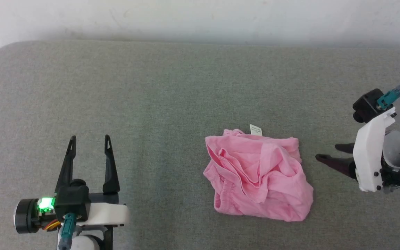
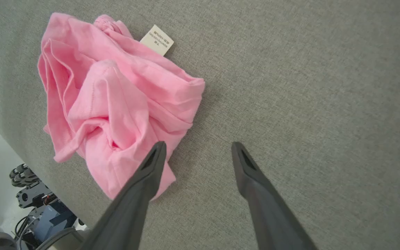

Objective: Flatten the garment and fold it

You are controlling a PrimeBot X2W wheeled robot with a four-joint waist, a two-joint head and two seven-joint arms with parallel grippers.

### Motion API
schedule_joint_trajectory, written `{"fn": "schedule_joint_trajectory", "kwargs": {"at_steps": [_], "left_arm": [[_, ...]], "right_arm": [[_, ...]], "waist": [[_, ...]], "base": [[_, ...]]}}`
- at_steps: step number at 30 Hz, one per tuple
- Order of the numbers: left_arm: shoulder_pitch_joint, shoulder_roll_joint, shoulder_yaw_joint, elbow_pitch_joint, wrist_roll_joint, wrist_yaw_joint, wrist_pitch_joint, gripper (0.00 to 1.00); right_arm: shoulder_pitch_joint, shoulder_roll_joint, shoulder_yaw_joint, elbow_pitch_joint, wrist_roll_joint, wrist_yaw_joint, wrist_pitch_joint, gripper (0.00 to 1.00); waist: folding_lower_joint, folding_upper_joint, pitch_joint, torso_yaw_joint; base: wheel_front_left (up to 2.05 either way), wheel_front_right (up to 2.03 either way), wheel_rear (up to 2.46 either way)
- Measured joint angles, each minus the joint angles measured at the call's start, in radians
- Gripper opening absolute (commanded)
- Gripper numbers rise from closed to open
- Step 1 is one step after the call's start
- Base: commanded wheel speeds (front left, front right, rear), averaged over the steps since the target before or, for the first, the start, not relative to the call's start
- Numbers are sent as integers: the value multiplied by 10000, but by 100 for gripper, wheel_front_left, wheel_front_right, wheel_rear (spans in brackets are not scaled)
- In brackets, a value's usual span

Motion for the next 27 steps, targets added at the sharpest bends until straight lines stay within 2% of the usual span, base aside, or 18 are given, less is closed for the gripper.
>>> {"fn": "schedule_joint_trajectory", "kwargs": {"at_steps": [3,9,18,19,21,27], "left_arm": [[-35,-73,10,8,8,-81,0,100],[-403,-221,-10,56,38,-180,0,100],[-632,-318,-36,167,98,-255,0,100],[-632,-332,-36,182,98,-255,0,100],[-632,-341,-35,222,100,-255,0,100],[-577,-322,102,299,100,-247,0,100]], "right_arm": [[10,282,52,479,587,-2,52,100],[70,938,709,1237,803,0,-355,100],[-26,1143,1592,1611,941,10,-1294,100],[-74,1093,1697,1609,940,12,-1386,60],[-165,1024,1889,1659,926,10,-1726,0],[-429,867,2767,1266,909,-2,-2608,0]], "waist": [[0,0,207,115],[1,0,663,313],[-1,0,1138,562],[-1,0,1151,579],[-1,0,1141,585],[1,0,936,366]], "base": [[0,0,0],[0,0,0],[0,0,0],[0,0,0],[0,0,0],[0,0,0]]}}
